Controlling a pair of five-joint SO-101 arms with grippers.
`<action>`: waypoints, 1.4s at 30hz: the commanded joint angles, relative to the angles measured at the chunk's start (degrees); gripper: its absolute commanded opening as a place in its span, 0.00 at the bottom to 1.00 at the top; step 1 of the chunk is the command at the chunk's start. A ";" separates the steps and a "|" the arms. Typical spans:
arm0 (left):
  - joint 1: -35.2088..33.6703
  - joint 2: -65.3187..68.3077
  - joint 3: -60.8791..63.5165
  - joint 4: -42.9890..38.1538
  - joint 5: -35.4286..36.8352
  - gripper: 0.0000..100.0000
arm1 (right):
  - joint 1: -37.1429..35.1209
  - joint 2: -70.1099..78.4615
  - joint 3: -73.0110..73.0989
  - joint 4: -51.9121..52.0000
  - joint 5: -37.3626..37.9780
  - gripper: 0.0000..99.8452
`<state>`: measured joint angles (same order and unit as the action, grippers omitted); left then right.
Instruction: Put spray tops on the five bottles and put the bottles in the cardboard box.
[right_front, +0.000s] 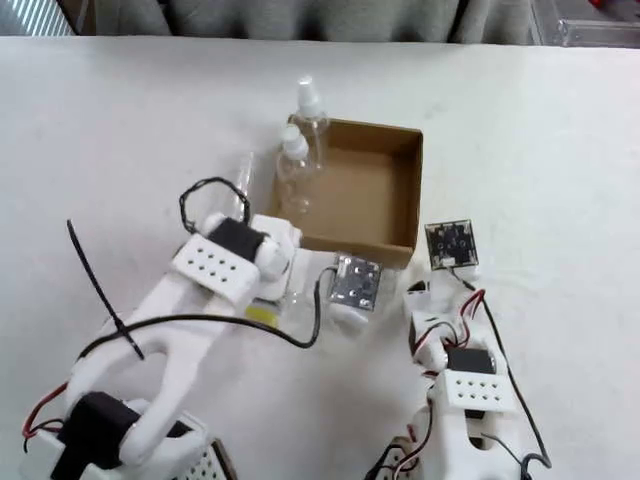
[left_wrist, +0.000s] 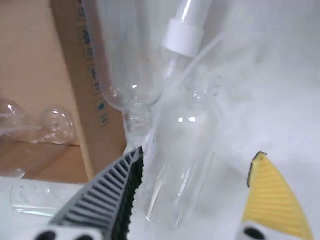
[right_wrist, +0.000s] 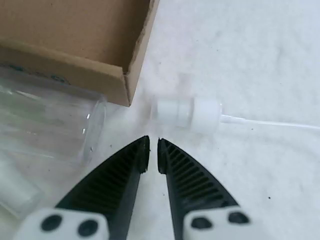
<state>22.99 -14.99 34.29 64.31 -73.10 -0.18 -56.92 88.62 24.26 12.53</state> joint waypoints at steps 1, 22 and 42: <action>-0.22 4.53 -5.36 -0.79 -0.88 0.32 | -0.92 -0.92 0.26 -1.19 0.79 0.02; 2.15 14.81 -2.46 -2.20 -0.62 0.27 | -0.84 -0.75 0.44 -3.03 0.79 0.02; 0.75 14.55 3.43 0.70 17.49 0.13 | -0.84 -0.75 0.44 -3.12 0.79 0.02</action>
<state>24.92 -1.27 35.69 63.43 -62.81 -0.88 -56.92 89.41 22.24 12.70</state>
